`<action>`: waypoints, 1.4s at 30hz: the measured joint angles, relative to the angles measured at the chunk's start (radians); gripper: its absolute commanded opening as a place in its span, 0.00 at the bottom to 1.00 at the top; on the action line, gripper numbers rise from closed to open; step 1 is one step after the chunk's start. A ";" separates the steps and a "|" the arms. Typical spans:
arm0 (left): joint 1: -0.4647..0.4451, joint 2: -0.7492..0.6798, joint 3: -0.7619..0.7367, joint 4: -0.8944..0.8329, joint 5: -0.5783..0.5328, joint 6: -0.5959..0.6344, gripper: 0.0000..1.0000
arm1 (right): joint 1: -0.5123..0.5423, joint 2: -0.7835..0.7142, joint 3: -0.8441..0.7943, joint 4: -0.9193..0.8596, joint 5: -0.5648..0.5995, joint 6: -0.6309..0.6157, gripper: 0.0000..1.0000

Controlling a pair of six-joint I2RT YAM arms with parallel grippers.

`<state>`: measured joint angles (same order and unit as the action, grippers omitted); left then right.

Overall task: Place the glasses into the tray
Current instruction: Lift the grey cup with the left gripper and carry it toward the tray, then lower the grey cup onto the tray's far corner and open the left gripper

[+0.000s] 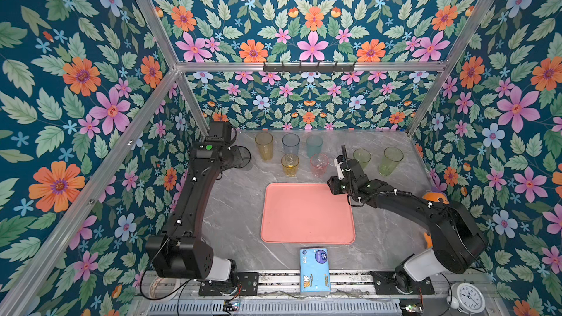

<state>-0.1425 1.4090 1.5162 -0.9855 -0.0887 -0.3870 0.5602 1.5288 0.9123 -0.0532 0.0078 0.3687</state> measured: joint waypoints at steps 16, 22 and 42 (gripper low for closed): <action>-0.306 -0.123 -0.177 -0.044 -0.006 -0.070 0.00 | 0.000 -0.004 -0.003 -0.002 0.022 0.000 0.40; -0.398 -0.092 -0.182 -0.031 -0.011 -0.105 0.00 | 0.000 -0.014 -0.005 -0.002 0.027 0.000 0.41; -0.517 0.051 -0.156 -0.013 -0.069 -0.138 0.00 | 0.000 -0.032 -0.013 -0.004 0.052 0.000 0.40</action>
<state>-0.6598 1.4605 1.3602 -0.9985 -0.1574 -0.5255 0.5598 1.4967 0.8989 -0.0574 0.0601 0.3683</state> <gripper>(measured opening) 0.094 0.406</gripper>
